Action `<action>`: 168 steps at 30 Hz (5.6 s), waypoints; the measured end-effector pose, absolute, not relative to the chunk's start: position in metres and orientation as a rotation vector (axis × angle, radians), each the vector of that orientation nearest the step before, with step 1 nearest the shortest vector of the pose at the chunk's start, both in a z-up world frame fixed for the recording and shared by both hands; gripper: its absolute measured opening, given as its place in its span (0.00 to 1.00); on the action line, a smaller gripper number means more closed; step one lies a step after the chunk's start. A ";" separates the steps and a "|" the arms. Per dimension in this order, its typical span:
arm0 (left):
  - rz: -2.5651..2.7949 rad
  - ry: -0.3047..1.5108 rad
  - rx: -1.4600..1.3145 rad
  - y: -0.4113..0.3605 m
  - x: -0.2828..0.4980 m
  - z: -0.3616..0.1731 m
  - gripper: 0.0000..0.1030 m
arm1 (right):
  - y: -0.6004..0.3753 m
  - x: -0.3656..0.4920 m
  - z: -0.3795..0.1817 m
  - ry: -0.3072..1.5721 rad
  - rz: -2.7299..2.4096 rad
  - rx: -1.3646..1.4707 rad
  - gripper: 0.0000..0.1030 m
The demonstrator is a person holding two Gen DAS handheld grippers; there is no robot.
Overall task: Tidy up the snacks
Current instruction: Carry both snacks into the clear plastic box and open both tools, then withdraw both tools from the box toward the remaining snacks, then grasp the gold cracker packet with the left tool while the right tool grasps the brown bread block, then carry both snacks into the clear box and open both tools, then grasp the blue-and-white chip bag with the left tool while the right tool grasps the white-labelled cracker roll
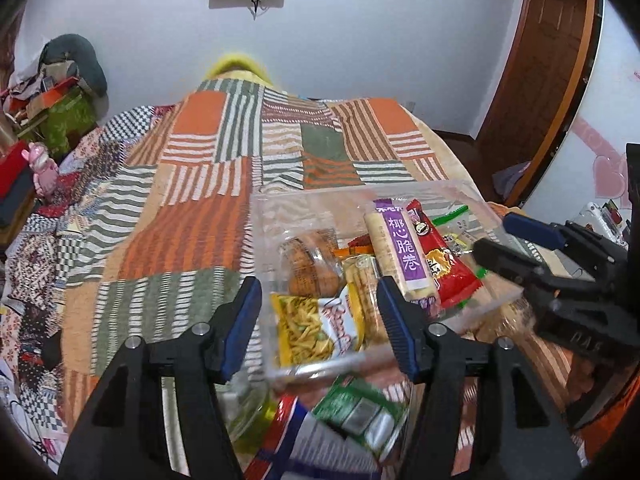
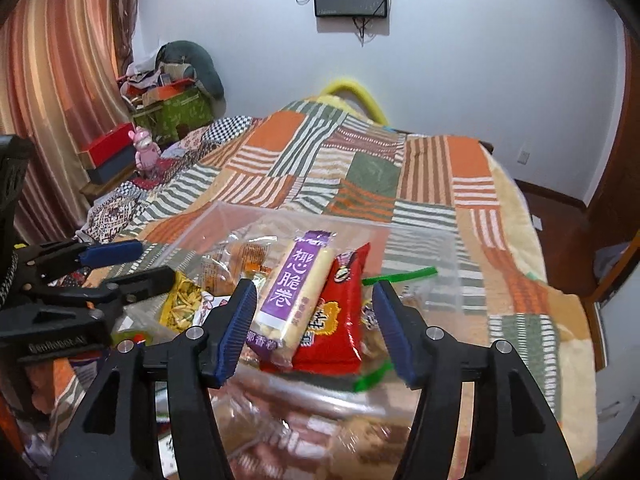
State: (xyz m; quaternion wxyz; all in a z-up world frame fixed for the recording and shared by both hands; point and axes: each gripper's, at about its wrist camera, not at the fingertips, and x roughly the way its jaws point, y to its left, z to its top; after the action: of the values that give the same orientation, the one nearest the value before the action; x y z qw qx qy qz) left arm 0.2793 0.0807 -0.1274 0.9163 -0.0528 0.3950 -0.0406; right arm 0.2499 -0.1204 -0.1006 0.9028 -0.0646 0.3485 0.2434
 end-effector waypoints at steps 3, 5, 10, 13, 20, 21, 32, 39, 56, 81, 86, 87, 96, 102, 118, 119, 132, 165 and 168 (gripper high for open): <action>-0.071 0.800 -0.104 0.088 0.261 -0.118 0.65 | -0.132 0.240 -0.093 0.700 0.491 -0.137 0.61; -0.061 0.798 -0.092 0.091 0.251 -0.115 0.67 | -0.138 0.234 -0.090 0.691 0.481 -0.137 0.63; -0.029 0.814 -0.069 0.099 0.224 -0.120 0.72 | -0.151 0.220 -0.087 0.679 0.453 -0.167 0.68; -0.012 0.838 -0.071 0.107 0.215 -0.130 0.73 | -0.159 0.212 -0.091 0.678 0.429 -0.191 0.70; 0.060 0.917 -0.115 0.133 0.196 -0.164 0.73 | -0.181 0.200 -0.113 0.735 0.387 -0.191 0.74; 0.073 0.925 -0.113 0.136 0.194 -0.168 0.73 | -0.185 0.200 -0.117 0.752 0.379 -0.182 0.74; 0.060 0.948 -0.137 0.138 0.177 -0.193 0.73 | -0.201 0.195 -0.139 0.831 0.355 -0.139 0.74; 0.026 0.956 -0.128 0.128 0.175 -0.202 0.74 | -0.197 0.197 -0.139 0.834 0.367 -0.137 0.75; -0.009 0.985 -0.144 0.125 0.187 -0.223 0.84 | -0.190 0.217 -0.156 0.893 0.363 -0.124 0.78; 0.020 0.875 -0.164 0.132 0.172 -0.184 0.71 | -0.186 0.208 -0.142 0.867 0.365 -0.096 0.76; 0.009 0.815 -0.155 0.126 0.176 -0.158 0.71 | -0.190 0.204 -0.118 0.808 0.385 -0.077 0.76; 0.005 0.804 -0.151 0.124 0.178 -0.154 0.71 | -0.190 0.202 -0.113 0.794 0.388 -0.072 0.76; -0.054 0.722 -0.150 0.098 0.214 -0.118 0.71 | -0.177 0.218 -0.086 0.700 0.405 -0.034 0.76; -0.084 0.711 -0.135 0.078 0.245 -0.111 0.71 | -0.165 0.235 -0.085 0.675 0.412 -0.025 0.76; -0.119 0.813 -0.150 0.050 0.311 -0.149 0.72 | -0.139 0.264 -0.125 0.789 0.419 -0.019 0.77; -0.116 0.819 -0.153 0.050 0.313 -0.151 0.72 | -0.139 0.265 -0.126 0.795 0.419 -0.022 0.77; -0.116 0.804 -0.148 0.053 0.289 -0.133 0.79 | -0.146 0.241 -0.106 0.746 0.435 -0.070 0.80; -0.172 0.952 -0.160 0.043 0.179 -0.173 0.85 | -0.113 0.176 -0.178 1.000 0.584 -0.170 0.33; -0.182 0.974 -0.174 0.039 0.174 -0.181 0.86 | -0.131 0.170 -0.175 0.997 0.565 -0.148 0.33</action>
State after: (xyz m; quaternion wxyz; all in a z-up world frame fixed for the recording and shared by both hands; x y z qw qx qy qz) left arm 0.1738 0.0393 -0.1808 0.8761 -0.0832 0.4667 -0.0873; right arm 0.1696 -0.1308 -0.1751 0.8378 -0.0701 0.4710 0.2669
